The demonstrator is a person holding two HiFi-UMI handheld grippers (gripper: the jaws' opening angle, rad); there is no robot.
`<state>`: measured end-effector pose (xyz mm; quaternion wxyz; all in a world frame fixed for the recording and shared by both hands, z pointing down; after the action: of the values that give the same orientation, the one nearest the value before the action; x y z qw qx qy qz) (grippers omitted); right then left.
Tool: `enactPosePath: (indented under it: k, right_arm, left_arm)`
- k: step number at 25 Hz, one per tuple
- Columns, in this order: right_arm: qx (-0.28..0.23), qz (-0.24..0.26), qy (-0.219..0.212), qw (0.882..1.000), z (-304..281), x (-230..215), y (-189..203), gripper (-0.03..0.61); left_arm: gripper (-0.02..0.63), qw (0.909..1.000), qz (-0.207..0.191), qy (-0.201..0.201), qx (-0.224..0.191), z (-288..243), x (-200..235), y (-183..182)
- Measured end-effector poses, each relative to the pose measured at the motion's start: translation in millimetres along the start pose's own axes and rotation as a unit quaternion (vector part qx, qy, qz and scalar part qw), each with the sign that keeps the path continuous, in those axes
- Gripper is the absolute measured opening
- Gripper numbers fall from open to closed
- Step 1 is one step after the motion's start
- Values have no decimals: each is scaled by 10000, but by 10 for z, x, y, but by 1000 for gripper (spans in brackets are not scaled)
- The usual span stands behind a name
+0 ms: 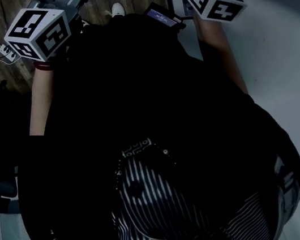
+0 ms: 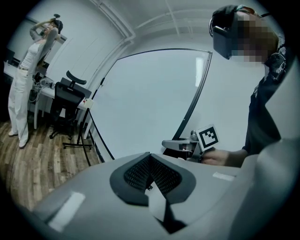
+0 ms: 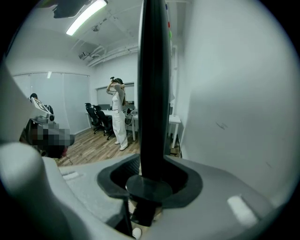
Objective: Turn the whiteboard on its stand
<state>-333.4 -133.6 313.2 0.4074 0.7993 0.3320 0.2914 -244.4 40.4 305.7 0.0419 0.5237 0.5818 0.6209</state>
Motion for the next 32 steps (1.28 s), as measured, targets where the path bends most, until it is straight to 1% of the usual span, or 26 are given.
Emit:
enactPosePath:
  k: [4, 8, 10, 13, 17, 20, 24, 27, 32]
  right_arm:
    - [19, -19, -87, 10000, -151, 63, -46, 146]
    - [-242, -285, -265, 9989, -379, 242, -238, 158]
    - [-281, -377, -290, 9985, -515, 346, -334, 164]
    - [-312, -373, -317, 9983, -621, 457, -516, 172]
    - [-330, -403, -334, 9981, -605, 255, -391, 176]
    - [-326, -414, -340, 9980, -643, 146, -307, 178]
    - [-298, -394, -313, 9983, -657, 73, -294, 179]
    - [-269, -376, -287, 9985, -662, 35, -302, 175]
    - [-216, -355, -249, 9988, -679, -33, -304, 167]
  left_arm:
    - [-2, 10000, 2, 10, -2, -48, 24, 14]
    - [-2, 10000, -17, -57, -6, -57, 3, 89]
    - [-2, 9999, -37, -106, -61, 11, 22, 57]
    - [-2, 9996, -34, -224, -177, 193, 64, -51]
    - [-2, 9988, 15, -379, -307, 154, 19, 36]
    - [-2, 9985, 45, -421, -336, 143, 95, 101]
    - [-2, 9989, 63, -351, -317, 188, 132, 32]
    - [-2, 9993, 30, -304, -232, 143, 149, 53]
    - [-2, 9992, 30, -325, -233, 264, 134, 45]
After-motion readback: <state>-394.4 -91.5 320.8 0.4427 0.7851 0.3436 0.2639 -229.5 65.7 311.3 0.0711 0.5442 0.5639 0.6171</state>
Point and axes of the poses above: the fingertips, and each gripper's own axes: z backward along the fingers, x to its left, y out of its underside, the point moved 1 cm from there along z, backward along the fingers, and after that the axes turned 11 degrees about z, right-handed, at the moved point
